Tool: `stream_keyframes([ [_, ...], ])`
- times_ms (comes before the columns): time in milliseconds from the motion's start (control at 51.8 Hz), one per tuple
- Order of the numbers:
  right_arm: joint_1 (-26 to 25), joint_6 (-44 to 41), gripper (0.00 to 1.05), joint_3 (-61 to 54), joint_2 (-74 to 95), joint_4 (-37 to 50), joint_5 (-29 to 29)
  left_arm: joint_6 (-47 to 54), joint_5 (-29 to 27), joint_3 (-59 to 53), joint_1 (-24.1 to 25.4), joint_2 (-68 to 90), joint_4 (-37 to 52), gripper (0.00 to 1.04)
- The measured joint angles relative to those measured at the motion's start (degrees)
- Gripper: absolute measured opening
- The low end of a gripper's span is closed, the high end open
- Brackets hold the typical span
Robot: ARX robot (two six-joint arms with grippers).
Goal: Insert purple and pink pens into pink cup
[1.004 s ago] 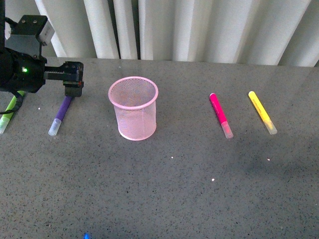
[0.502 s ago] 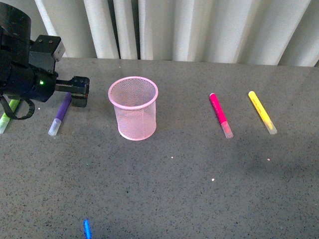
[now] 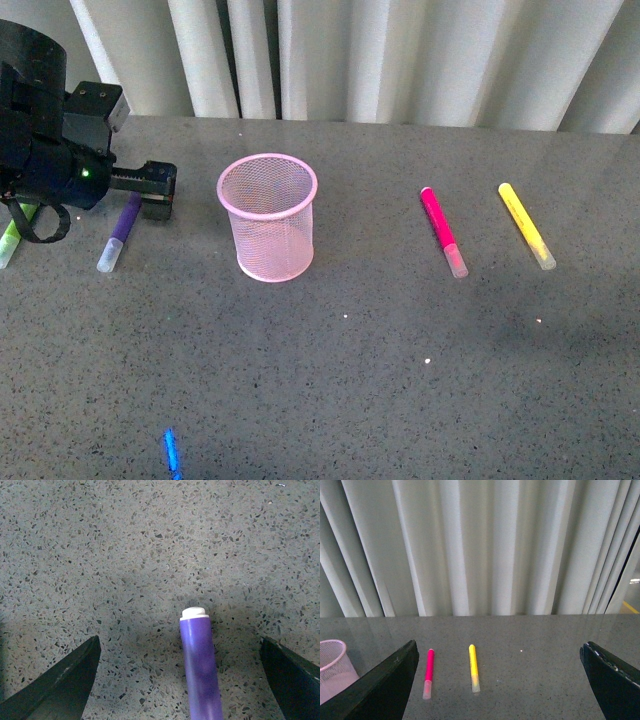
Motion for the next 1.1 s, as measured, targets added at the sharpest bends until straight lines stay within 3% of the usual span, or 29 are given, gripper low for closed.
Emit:
stream_keyframes([
  [232, 0.0, 0.0, 0.98, 0.0, 0.0, 0.0, 0.0, -0.2, -0.6, -0.9, -0.2, 0.0, 0.3, 0.95],
  [656, 0.0, 0.0, 0.98, 0.0, 0.0, 0.0, 0.0, -2.6, 0.4, -2.8, -0.7, -1.0, 1.5, 0.15],
  [907, 0.0, 0.0, 0.98, 0.0, 0.0, 0.0, 0.0, -7.1, 4.0, -10.1, 1.0, -12.5, 6.9, 0.13],
  [985, 0.0, 0.0, 0.98, 0.0, 0.0, 0.0, 0.0, -12.7, 8.9, -12.3, 1.7, -18.9, 10.1, 0.13],
  [1101, 0.0, 0.0, 0.98, 0.0, 0.0, 0.0, 0.0, -21.4, 10.6, -16.1, 1.7, -25.5, 17.5, 0.13],
])
